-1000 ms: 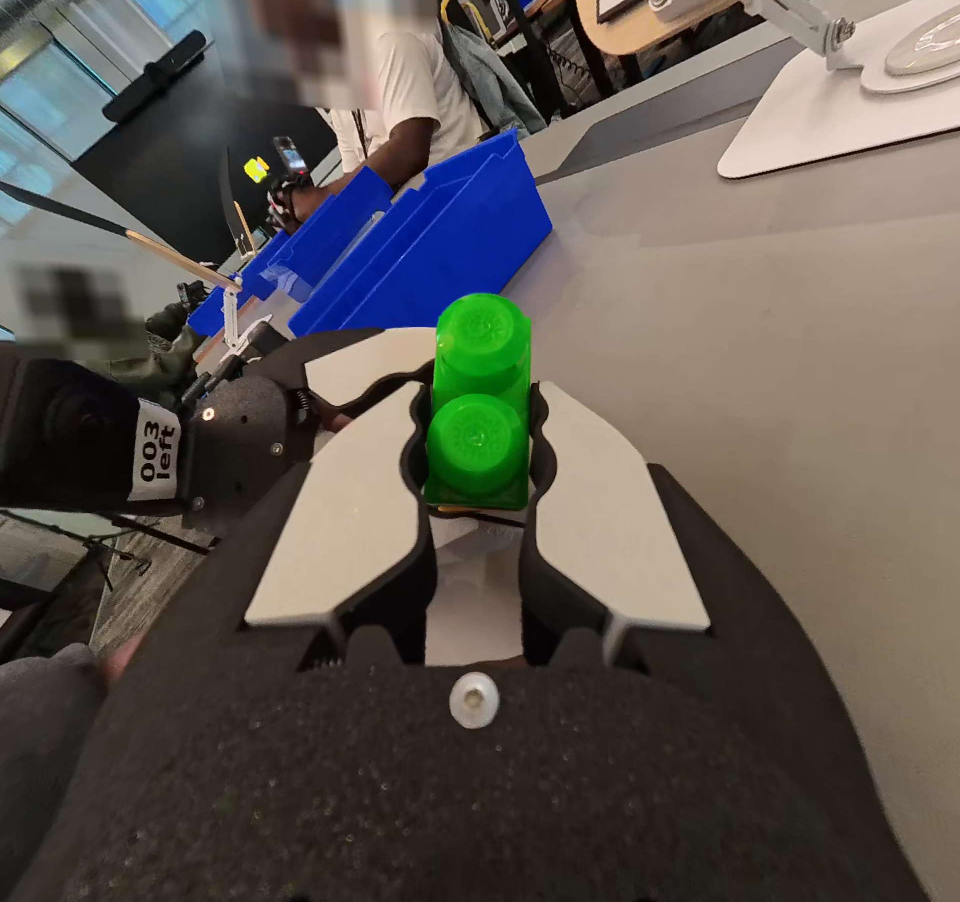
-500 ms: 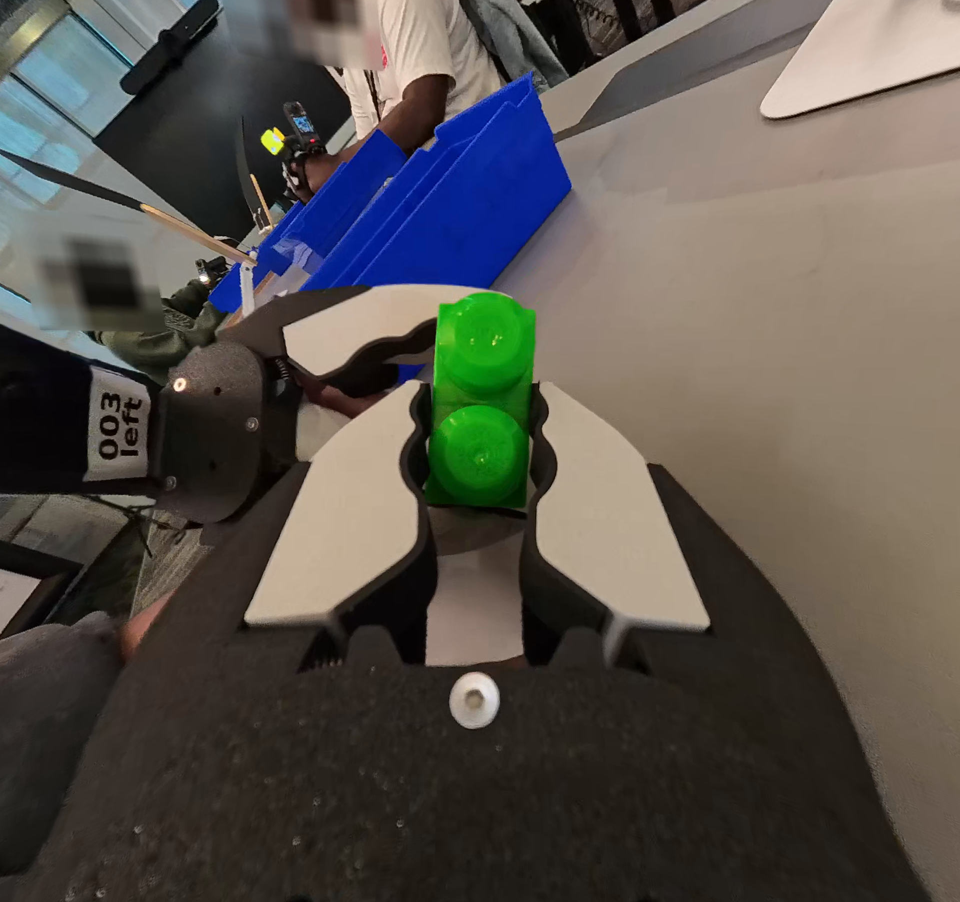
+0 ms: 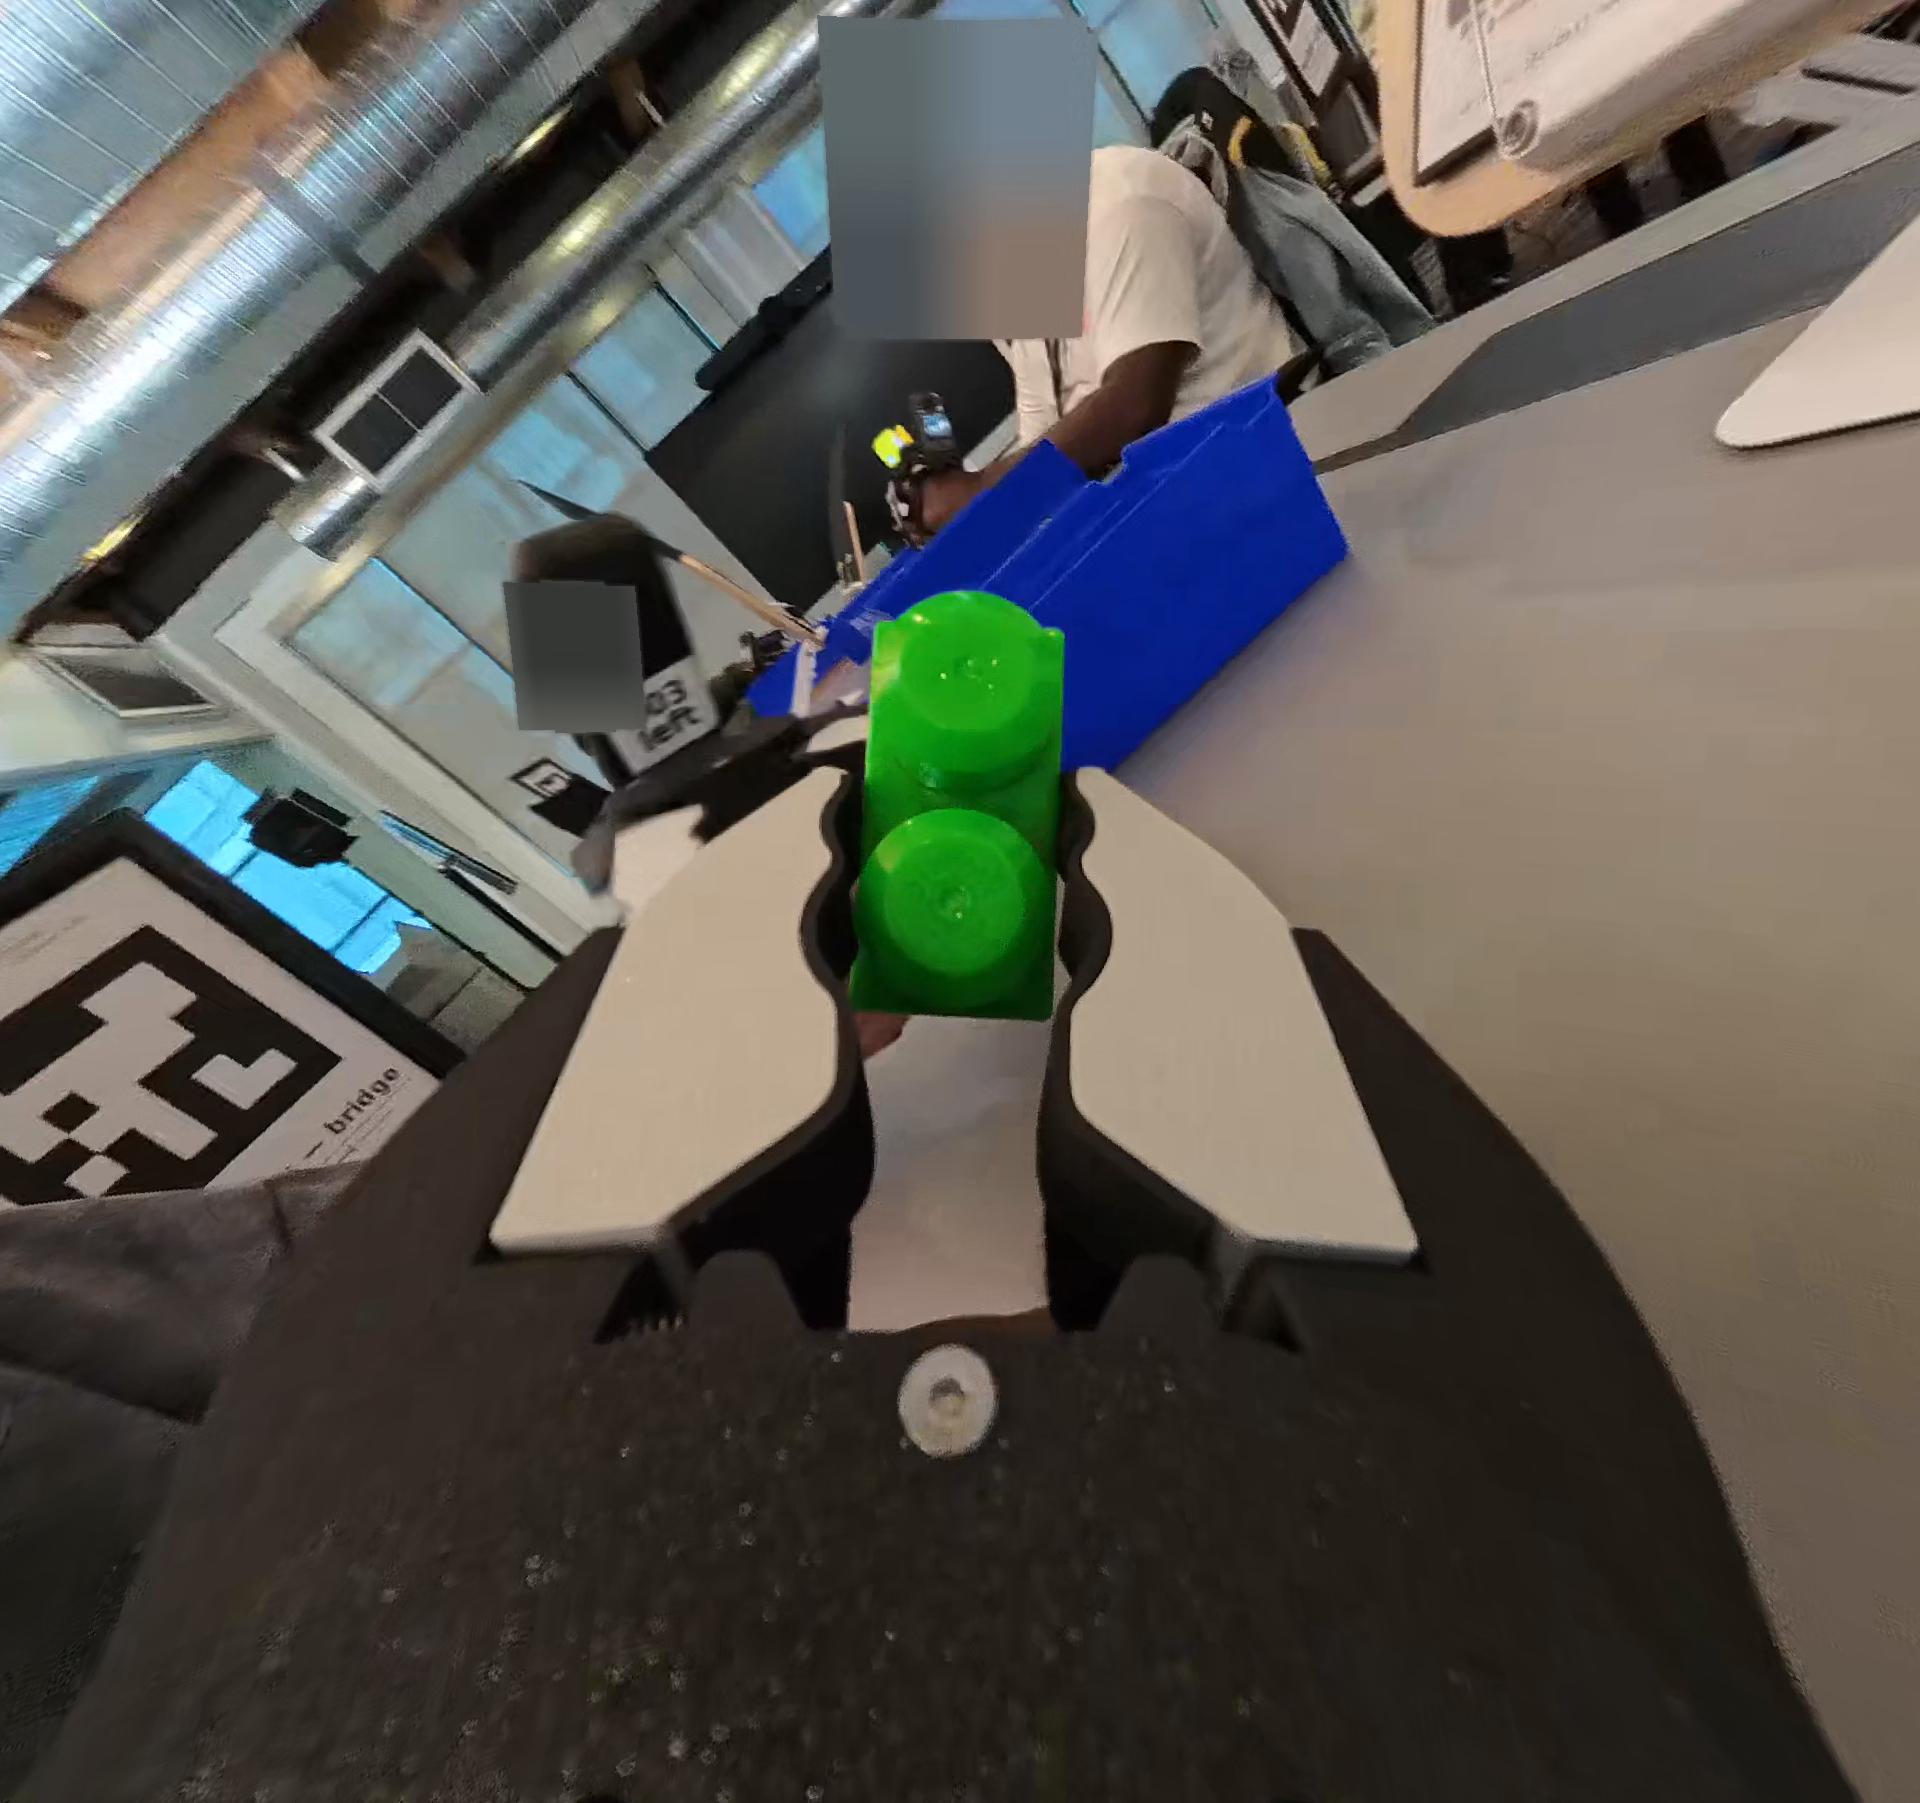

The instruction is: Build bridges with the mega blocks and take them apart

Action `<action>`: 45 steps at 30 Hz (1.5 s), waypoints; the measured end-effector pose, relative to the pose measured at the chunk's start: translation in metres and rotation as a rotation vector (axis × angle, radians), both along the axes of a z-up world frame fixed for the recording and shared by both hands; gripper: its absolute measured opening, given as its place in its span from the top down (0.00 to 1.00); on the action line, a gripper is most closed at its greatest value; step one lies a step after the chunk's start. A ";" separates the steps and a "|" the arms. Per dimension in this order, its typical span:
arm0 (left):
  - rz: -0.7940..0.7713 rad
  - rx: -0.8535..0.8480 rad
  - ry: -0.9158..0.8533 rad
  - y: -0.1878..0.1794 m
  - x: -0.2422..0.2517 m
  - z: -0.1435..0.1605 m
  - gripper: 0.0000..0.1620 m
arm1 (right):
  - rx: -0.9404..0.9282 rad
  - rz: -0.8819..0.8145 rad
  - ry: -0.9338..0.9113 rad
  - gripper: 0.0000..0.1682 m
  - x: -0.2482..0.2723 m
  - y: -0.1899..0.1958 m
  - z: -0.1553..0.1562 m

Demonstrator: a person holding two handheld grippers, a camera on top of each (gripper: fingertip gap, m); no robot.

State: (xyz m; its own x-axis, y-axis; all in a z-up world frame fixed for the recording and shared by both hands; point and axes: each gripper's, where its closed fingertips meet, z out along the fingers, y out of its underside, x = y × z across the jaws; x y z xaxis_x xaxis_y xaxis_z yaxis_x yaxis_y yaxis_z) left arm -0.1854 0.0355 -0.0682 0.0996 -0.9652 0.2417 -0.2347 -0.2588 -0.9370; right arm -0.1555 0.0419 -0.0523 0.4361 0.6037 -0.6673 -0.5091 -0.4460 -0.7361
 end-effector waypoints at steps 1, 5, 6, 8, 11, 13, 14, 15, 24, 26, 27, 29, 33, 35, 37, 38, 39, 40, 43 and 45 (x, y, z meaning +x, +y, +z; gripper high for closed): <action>-0.053 -0.149 -0.089 -0.004 0.001 0.006 0.53 | 0.013 -0.004 -0.013 0.79 -0.002 -0.002 0.000; -0.157 -0.394 -0.287 -0.005 -0.006 0.020 0.68 | 0.084 0.000 0.038 0.79 -0.009 -0.013 0.011; -0.162 -0.404 -0.302 -0.005 -0.008 0.020 0.71 | 0.079 0.018 0.043 0.79 -0.012 -0.015 0.010; -0.164 -0.411 -0.328 -0.006 -0.009 0.023 0.73 | 0.085 0.034 0.027 0.79 -0.017 -0.017 0.009; -0.191 -0.434 -0.344 -0.010 -0.008 0.026 0.77 | 0.084 0.094 0.025 0.79 -0.027 -0.023 0.009; -0.194 -0.428 -0.351 -0.011 -0.007 0.026 0.78 | 0.099 0.100 -0.022 0.79 -0.033 -0.025 0.006; -0.197 -0.429 -0.350 -0.011 -0.007 0.026 0.78 | 0.093 0.102 -0.021 0.79 -0.034 -0.026 0.005; -0.201 -0.431 -0.341 -0.011 -0.008 0.026 0.78 | 0.088 0.109 -0.018 0.79 -0.034 -0.026 0.004; -0.216 -0.517 -0.393 -0.011 -0.004 0.026 0.78 | 0.128 0.104 -0.091 0.78 -0.031 -0.026 0.004; -0.219 -0.502 -0.386 -0.012 -0.004 0.028 0.78 | 0.125 0.106 -0.085 0.79 -0.031 -0.027 0.006; -0.218 -0.495 -0.387 -0.012 -0.004 0.029 0.78 | 0.124 0.100 -0.081 0.79 -0.031 -0.026 0.007; -0.217 -0.484 -0.374 -0.011 -0.003 0.028 0.77 | 0.100 0.096 -0.042 0.79 -0.028 -0.025 0.011; -0.236 -0.458 -0.303 -0.018 -0.003 0.019 0.61 | 0.076 0.061 0.090 0.79 -0.011 -0.021 0.019; -0.257 -0.475 -0.304 -0.023 -0.002 0.016 0.62 | 0.077 0.052 0.089 0.79 -0.009 -0.020 0.017; -0.277 -0.472 -0.268 -0.030 0.005 0.008 0.66 | 0.081 0.054 0.101 0.79 -0.011 -0.021 0.018; -0.292 -0.471 -0.265 -0.034 0.007 0.006 0.74 | 0.081 0.063 0.087 0.79 -0.014 -0.022 0.016; -0.309 -0.470 -0.272 -0.037 0.008 0.006 0.78 | 0.090 0.061 0.073 0.79 -0.016 -0.023 0.016; -0.314 -0.466 -0.280 -0.038 0.009 0.007 0.78 | 0.096 0.055 0.064 0.79 -0.016 -0.023 0.017; -0.306 -0.448 -0.295 -0.036 0.007 0.010 0.78 | 0.098 0.106 0.000 0.78 -0.016 -0.027 0.016; -0.299 -0.453 -0.326 -0.033 0.004 0.017 0.78 | 0.100 0.088 -0.063 0.69 -0.008 -0.027 0.012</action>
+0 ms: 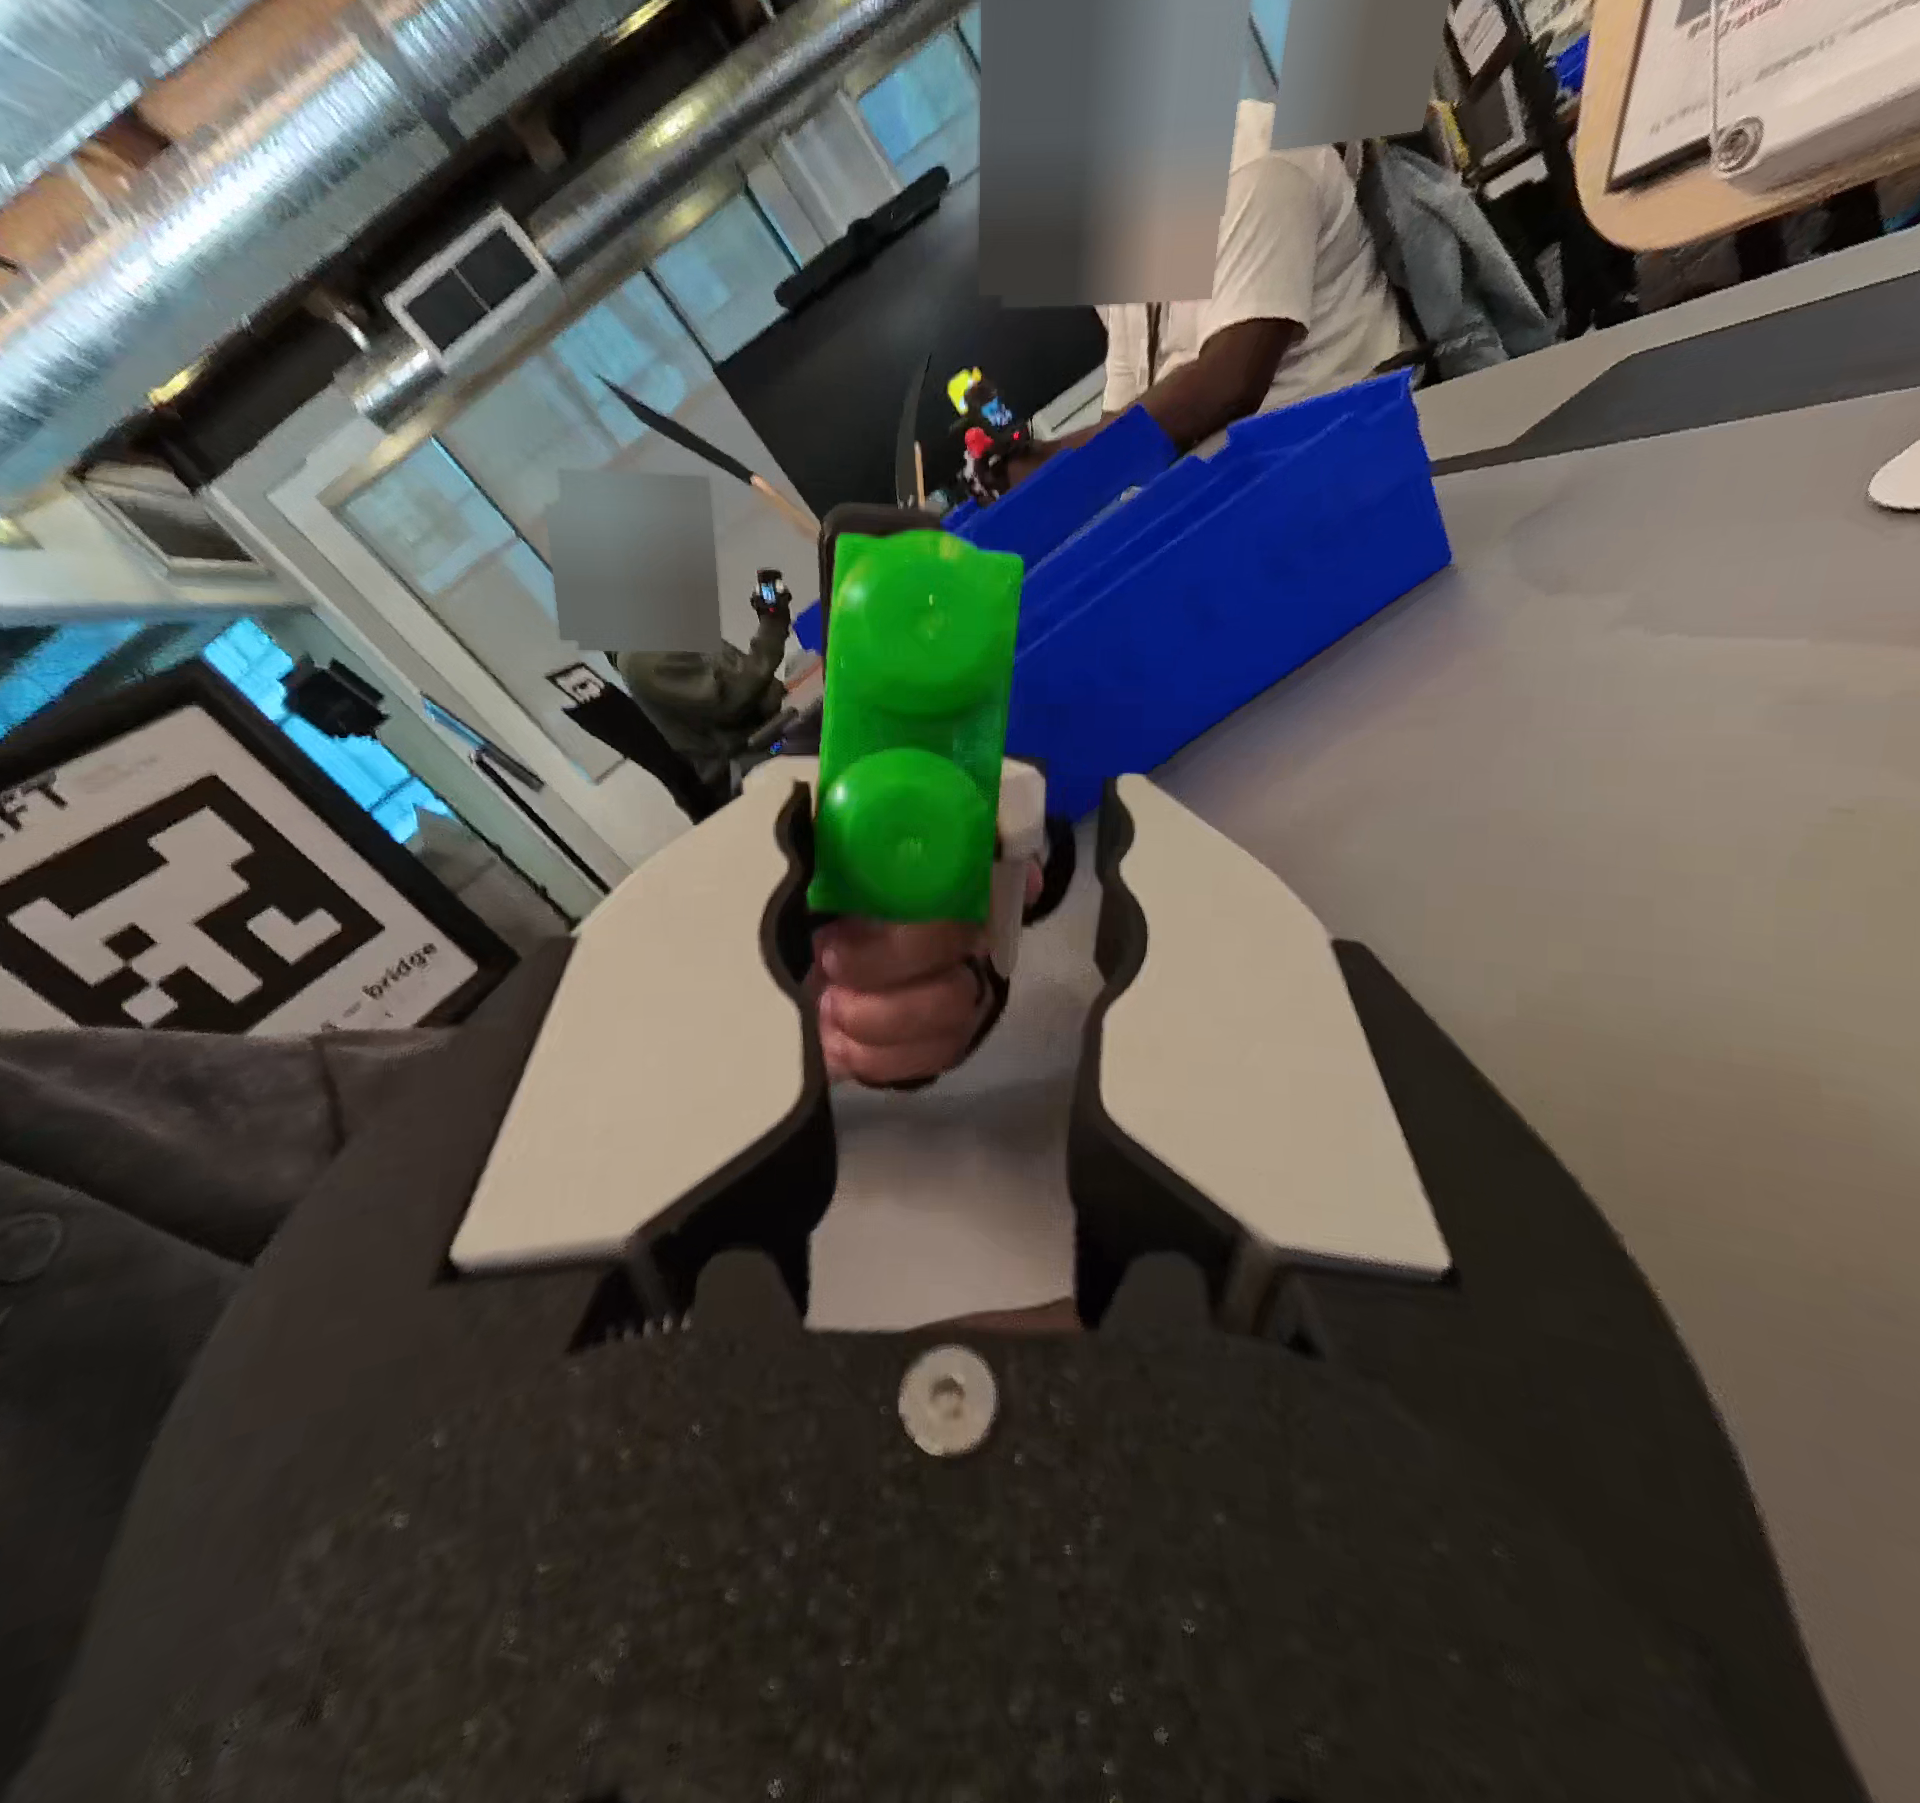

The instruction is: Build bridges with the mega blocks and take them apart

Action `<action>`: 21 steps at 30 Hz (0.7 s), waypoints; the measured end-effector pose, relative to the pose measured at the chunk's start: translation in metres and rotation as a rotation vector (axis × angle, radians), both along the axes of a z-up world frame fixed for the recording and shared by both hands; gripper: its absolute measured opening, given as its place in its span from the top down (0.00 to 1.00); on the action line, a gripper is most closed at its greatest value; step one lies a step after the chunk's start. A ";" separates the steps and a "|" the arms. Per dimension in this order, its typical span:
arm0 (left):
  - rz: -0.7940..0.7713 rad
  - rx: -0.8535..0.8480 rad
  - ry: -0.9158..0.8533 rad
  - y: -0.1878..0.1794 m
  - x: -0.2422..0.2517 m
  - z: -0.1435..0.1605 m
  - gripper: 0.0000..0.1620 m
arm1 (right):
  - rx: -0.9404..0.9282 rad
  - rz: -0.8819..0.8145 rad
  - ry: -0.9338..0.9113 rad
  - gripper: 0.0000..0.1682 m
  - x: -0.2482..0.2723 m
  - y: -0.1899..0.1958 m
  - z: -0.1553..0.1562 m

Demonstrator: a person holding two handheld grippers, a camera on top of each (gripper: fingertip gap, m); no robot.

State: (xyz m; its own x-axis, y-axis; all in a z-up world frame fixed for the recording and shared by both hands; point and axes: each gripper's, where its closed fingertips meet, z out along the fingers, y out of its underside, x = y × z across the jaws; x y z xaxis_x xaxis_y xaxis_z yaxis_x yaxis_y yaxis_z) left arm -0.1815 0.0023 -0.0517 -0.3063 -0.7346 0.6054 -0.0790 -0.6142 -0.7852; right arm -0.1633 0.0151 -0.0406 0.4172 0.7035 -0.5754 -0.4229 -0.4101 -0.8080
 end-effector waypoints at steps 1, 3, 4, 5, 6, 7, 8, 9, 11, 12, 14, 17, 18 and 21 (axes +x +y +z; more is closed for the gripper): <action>0.006 0.002 -0.002 0.002 -0.001 0.001 0.78 | -0.001 0.029 -0.015 0.71 0.000 -0.004 -0.001; 0.007 0.016 0.007 0.002 -0.002 0.000 0.78 | -0.001 0.072 -0.035 0.75 -0.003 -0.008 -0.002; 0.001 0.018 0.011 0.001 -0.002 -0.001 0.78 | 0.008 0.076 -0.041 0.78 -0.004 -0.009 -0.001; 0.001 0.020 0.016 0.001 -0.001 -0.002 0.78 | 0.006 0.077 -0.054 0.80 -0.005 -0.009 -0.002; 0.001 0.021 0.020 0.001 -0.001 -0.003 0.78 | 0.000 0.079 -0.071 0.80 -0.006 -0.009 -0.004; -0.003 0.022 0.025 0.001 -0.001 -0.004 0.78 | -0.009 0.086 -0.080 0.80 -0.006 -0.010 -0.005; -0.004 0.020 0.028 0.001 0.000 -0.005 0.78 | -0.008 0.087 -0.087 0.80 -0.005 -0.010 -0.007; -0.005 0.014 0.029 0.000 0.000 -0.006 0.78 | 0.001 0.081 -0.094 0.80 -0.005 -0.010 -0.008; -0.010 -0.003 0.025 0.001 0.001 -0.007 0.79 | 0.003 0.077 -0.103 0.80 -0.005 -0.010 -0.009; -0.014 -0.012 0.021 0.001 0.001 -0.008 0.79 | 0.005 0.081 -0.115 0.80 -0.005 -0.010 -0.010; -0.024 -0.026 0.011 0.000 0.001 -0.009 0.79 | 0.013 0.083 -0.136 0.80 -0.005 -0.011 -0.011; -0.013 -0.037 0.002 0.002 0.001 -0.008 0.79 | 0.013 0.066 -0.124 0.80 -0.005 -0.009 -0.011; -0.010 -0.035 0.001 0.002 0.001 -0.008 0.78 | 0.010 0.062 -0.118 0.80 -0.006 -0.009 -0.011; 0.011 -0.038 0.004 0.004 0.004 -0.006 0.78 | 0.006 0.053 -0.080 0.80 -0.003 -0.007 -0.009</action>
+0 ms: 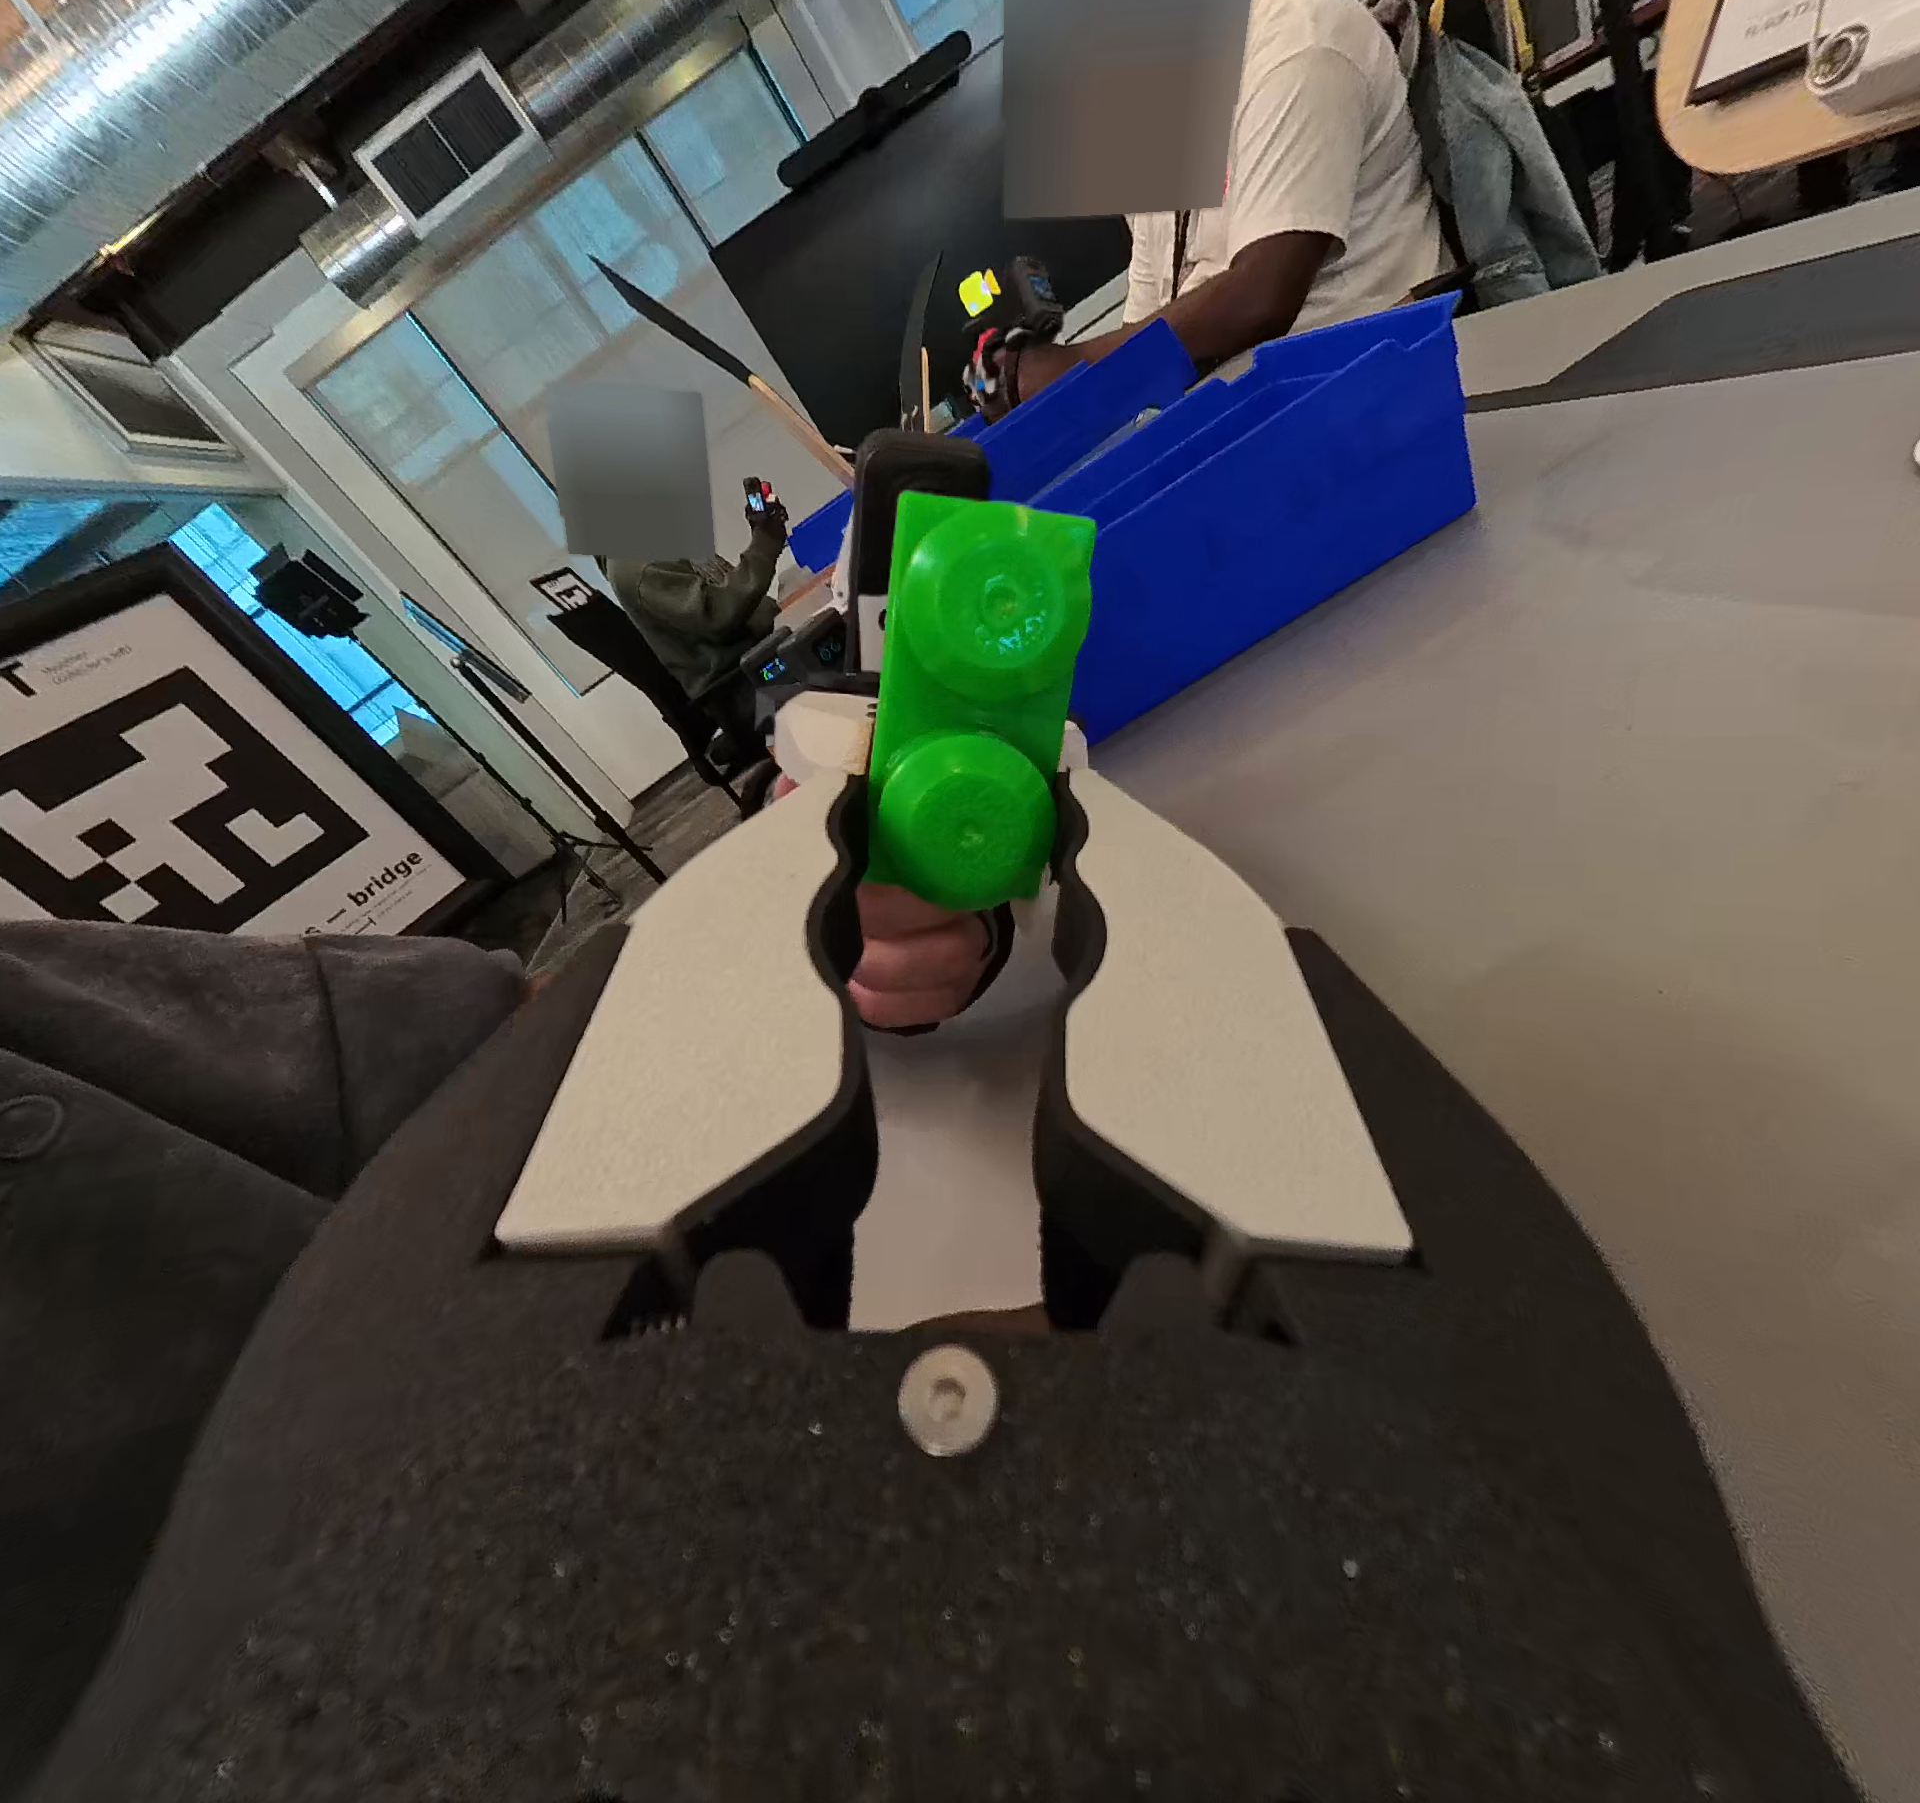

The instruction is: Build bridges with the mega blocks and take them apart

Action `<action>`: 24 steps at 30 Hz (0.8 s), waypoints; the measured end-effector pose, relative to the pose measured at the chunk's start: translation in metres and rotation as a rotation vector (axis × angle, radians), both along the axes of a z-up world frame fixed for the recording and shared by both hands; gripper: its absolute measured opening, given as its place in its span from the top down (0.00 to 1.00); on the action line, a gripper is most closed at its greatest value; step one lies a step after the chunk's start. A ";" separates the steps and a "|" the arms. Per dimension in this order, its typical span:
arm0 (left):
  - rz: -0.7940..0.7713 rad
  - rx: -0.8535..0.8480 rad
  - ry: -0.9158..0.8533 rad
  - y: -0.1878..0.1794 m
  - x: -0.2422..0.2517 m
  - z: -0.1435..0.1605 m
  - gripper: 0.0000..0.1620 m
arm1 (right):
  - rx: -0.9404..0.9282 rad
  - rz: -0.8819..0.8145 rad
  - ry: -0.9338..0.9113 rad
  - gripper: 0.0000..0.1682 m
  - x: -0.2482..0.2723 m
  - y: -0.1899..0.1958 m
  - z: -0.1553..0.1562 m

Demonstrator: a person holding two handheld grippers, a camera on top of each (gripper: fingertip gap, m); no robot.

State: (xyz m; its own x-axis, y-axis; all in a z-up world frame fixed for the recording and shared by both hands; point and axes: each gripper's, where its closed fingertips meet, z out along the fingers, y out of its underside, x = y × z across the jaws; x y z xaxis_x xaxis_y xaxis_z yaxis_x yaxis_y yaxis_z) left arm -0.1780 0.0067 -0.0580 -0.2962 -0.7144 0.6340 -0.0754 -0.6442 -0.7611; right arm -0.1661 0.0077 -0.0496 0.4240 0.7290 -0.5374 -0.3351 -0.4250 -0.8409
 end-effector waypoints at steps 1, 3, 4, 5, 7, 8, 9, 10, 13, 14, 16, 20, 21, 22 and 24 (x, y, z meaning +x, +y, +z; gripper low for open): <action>0.008 0.007 0.011 0.000 0.001 0.000 0.76 | -0.001 -0.007 0.003 0.80 0.002 0.001 0.000; 0.048 0.047 0.071 0.003 -0.002 -0.004 0.53 | 0.001 -0.062 -0.001 0.80 0.011 0.003 0.003; 0.119 0.093 0.133 0.011 -0.006 -0.009 0.46 | -0.004 -0.090 -0.013 0.80 0.018 0.003 0.003; 0.222 0.171 0.202 0.023 -0.013 -0.017 0.44 | -0.013 -0.112 -0.042 0.80 0.024 0.002 0.002; 0.489 0.341 0.326 0.051 -0.033 -0.028 0.42 | -0.023 -0.176 -0.111 0.80 0.039 0.001 0.000; 0.597 0.388 0.357 0.061 -0.043 -0.029 0.42 | -0.028 -0.210 -0.138 0.80 0.046 0.000 0.000; 0.666 0.412 0.378 0.066 -0.049 -0.030 0.42 | -0.035 -0.244 -0.162 0.80 0.054 -0.001 0.001; 0.708 0.428 0.397 0.068 -0.052 -0.031 0.40 | -0.040 -0.286 -0.189 0.80 0.065 -0.003 0.006; 0.715 0.471 0.408 0.063 -0.046 -0.034 0.40 | -0.025 -0.494 -0.315 0.80 0.133 -0.026 0.049; 0.678 0.464 0.404 0.058 -0.040 -0.036 0.41 | -0.029 -0.603 -0.382 0.80 0.169 -0.037 0.066; 0.616 0.443 0.410 0.049 -0.032 -0.041 0.45 | -0.119 -0.731 -0.592 0.80 0.236 -0.060 0.082; 0.566 0.422 0.408 0.040 -0.020 -0.041 0.48 | -0.479 -0.695 -0.969 0.80 0.325 -0.078 0.034; 0.555 0.420 0.402 0.038 -0.017 -0.039 0.49 | -0.535 -0.634 -1.017 0.80 0.332 -0.076 0.014; 0.544 0.423 0.398 0.035 -0.014 -0.038 0.49 | -0.593 -0.596 -1.045 0.80 0.338 -0.073 -0.004; 0.529 0.440 0.402 0.031 -0.010 -0.036 0.50 | -0.691 -0.563 -1.139 0.80 0.352 -0.067 -0.036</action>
